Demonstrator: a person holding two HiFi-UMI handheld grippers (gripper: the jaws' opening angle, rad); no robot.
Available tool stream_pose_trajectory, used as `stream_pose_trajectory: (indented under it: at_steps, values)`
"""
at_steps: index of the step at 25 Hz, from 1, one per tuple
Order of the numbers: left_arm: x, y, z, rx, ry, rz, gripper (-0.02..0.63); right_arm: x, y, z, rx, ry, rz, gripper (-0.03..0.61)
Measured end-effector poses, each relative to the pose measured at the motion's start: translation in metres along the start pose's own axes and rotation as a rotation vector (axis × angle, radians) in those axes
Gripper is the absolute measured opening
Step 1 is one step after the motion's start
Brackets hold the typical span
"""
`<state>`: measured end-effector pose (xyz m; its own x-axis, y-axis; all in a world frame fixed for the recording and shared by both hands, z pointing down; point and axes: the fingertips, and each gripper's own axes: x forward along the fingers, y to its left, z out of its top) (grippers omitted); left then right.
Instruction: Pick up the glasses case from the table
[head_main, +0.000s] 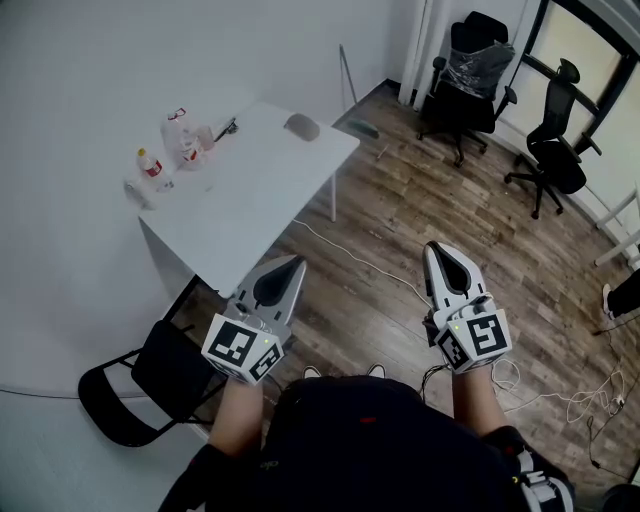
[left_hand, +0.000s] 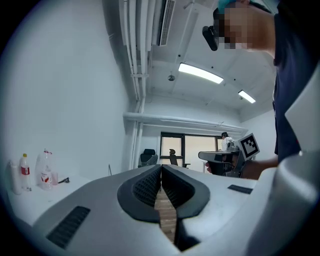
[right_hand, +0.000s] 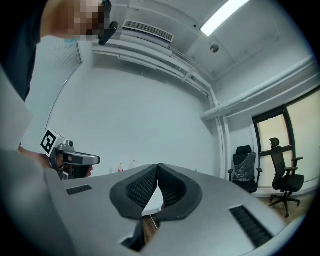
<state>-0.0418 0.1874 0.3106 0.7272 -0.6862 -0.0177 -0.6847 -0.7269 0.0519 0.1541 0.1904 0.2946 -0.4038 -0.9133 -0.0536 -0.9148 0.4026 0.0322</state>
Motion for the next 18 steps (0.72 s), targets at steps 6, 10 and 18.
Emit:
stream_pose_trajectory:
  at_steps: [6,10,18]
  values:
    - [0.001,-0.003,0.0,0.001,0.006,-0.005,0.023,-0.002,-0.004,-0.003,0.014,0.006,-0.013,0.021]
    - [0.001,-0.008,-0.003,0.008,0.009,-0.008,0.023,-0.005,-0.007,-0.005,0.022,0.019,-0.015,0.021]
    - [0.004,-0.018,-0.001,0.006,0.017,0.009,0.023,-0.009,-0.012,-0.006,0.036,0.019,0.014,0.021]
